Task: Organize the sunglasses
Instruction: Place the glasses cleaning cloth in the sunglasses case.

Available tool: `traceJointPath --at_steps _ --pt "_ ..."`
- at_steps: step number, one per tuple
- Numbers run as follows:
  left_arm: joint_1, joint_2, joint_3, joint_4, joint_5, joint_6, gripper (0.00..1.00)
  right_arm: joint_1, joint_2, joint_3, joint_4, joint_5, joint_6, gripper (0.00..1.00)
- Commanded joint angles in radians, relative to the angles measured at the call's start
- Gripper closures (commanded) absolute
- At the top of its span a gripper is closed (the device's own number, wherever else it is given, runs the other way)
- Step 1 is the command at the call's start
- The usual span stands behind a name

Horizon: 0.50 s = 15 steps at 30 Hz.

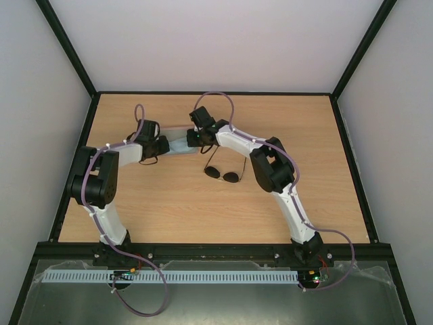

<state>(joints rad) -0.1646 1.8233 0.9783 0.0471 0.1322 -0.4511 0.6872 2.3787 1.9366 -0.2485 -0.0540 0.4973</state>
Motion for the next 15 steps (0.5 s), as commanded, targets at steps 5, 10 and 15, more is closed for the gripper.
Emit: traceJointPath --at_steps 5,10,15 --pt "0.008 0.026 -0.015 0.007 0.021 0.026 0.98 -0.003 0.024 -0.002 -0.022 -0.010 0.004 0.99" --pt "0.009 0.033 -0.012 0.004 0.020 0.028 0.97 -0.003 0.027 -0.003 -0.019 -0.015 0.008 0.99" --pt "0.010 0.033 -0.004 -0.007 0.016 0.031 0.98 -0.004 0.023 -0.016 -0.021 -0.013 0.007 0.99"
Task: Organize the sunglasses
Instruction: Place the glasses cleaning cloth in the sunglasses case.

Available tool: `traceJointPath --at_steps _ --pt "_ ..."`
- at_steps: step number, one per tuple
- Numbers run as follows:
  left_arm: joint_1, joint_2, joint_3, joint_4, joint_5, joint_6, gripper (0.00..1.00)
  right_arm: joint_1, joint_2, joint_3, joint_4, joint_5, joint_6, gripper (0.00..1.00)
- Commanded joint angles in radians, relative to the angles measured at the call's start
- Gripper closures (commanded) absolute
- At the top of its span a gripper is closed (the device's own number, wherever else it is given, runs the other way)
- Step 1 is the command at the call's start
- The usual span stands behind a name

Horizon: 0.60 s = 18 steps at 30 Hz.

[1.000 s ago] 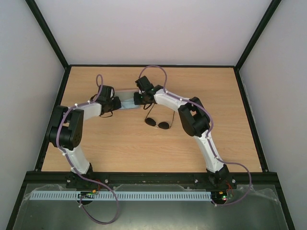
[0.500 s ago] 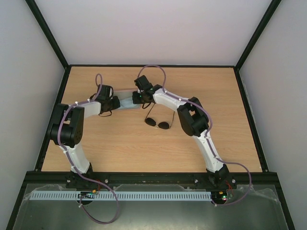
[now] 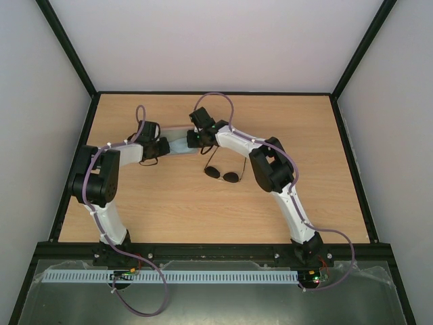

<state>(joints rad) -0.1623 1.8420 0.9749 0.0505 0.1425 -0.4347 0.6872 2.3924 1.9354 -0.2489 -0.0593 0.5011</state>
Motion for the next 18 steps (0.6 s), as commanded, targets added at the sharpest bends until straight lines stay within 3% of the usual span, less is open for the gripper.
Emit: traceJointPath --at_steps 1,11,16,18 --pt "0.007 0.015 -0.003 -0.011 0.005 0.016 0.97 -0.003 0.007 -0.021 -0.020 -0.007 0.005 0.99" --pt "0.009 0.006 -0.017 -0.015 -0.005 0.022 0.97 -0.002 -0.023 -0.094 0.008 -0.005 0.015 0.99" --pt "0.010 -0.006 -0.020 -0.021 -0.014 0.024 0.91 -0.002 -0.030 -0.099 0.011 0.005 0.014 0.99" --pt "0.012 -0.012 -0.021 -0.027 -0.018 0.024 0.84 -0.002 -0.033 -0.096 0.010 0.013 0.011 0.99"
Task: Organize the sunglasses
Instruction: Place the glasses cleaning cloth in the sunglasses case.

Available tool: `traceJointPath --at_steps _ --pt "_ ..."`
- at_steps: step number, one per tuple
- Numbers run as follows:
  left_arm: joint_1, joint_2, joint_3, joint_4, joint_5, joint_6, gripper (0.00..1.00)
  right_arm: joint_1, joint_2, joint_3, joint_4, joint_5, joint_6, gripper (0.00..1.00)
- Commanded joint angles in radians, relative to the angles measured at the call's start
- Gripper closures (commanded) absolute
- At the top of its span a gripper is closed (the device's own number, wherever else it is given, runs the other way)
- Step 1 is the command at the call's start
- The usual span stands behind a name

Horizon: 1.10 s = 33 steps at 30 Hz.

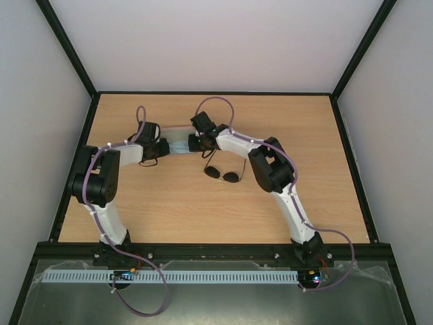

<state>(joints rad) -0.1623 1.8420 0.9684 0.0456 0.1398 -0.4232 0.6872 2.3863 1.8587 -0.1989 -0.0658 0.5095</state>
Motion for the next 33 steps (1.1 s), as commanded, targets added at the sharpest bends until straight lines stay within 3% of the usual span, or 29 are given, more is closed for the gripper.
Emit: traceJointPath --at_steps 1,10,20,30,33 --pt "0.013 -0.014 -0.015 -0.023 -0.016 0.012 0.82 -0.002 -0.027 -0.014 -0.043 0.024 0.003 0.99" --pt "0.024 -0.035 -0.032 -0.034 -0.034 0.012 0.77 -0.002 -0.032 0.007 -0.060 0.039 -0.001 0.98" --pt "0.030 -0.079 -0.030 -0.063 -0.061 0.014 0.80 0.001 -0.085 0.001 -0.067 0.043 -0.011 0.66" --pt "0.026 -0.150 -0.049 -0.058 -0.012 0.002 0.72 0.031 -0.129 -0.026 -0.051 0.063 -0.022 0.66" --pt "0.000 -0.172 -0.048 -0.054 0.008 -0.007 0.75 0.037 -0.120 -0.010 -0.049 0.054 -0.023 0.73"
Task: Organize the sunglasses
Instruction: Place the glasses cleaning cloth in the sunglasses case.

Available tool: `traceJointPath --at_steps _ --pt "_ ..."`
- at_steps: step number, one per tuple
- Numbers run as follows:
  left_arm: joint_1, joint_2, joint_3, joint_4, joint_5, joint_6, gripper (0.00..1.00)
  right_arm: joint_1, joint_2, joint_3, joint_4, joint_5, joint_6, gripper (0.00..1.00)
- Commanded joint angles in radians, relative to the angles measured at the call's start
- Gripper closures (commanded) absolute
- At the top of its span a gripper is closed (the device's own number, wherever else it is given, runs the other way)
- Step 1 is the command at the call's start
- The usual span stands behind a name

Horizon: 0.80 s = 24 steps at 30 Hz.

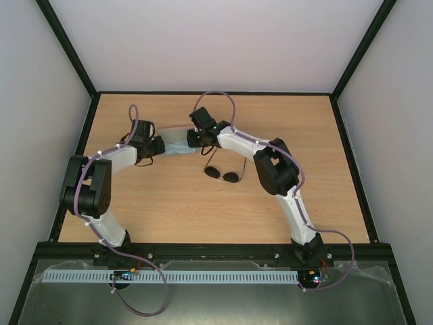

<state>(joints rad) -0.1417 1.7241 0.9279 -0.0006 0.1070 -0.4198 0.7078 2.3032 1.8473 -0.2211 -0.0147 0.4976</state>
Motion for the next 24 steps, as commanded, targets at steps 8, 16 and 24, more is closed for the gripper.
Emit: traceJointPath --at_steps 8,16,24 --pt "-0.107 -0.021 0.027 0.022 0.082 -0.048 0.97 0.019 0.012 0.058 -0.052 -0.029 0.003 0.95" --pt "-0.128 0.079 0.033 0.058 0.067 -0.064 0.98 0.018 0.047 0.061 -0.050 -0.034 0.008 0.98" --pt "-0.109 0.099 0.039 0.064 0.028 -0.059 0.98 0.019 0.090 0.073 -0.055 -0.021 0.005 0.99"
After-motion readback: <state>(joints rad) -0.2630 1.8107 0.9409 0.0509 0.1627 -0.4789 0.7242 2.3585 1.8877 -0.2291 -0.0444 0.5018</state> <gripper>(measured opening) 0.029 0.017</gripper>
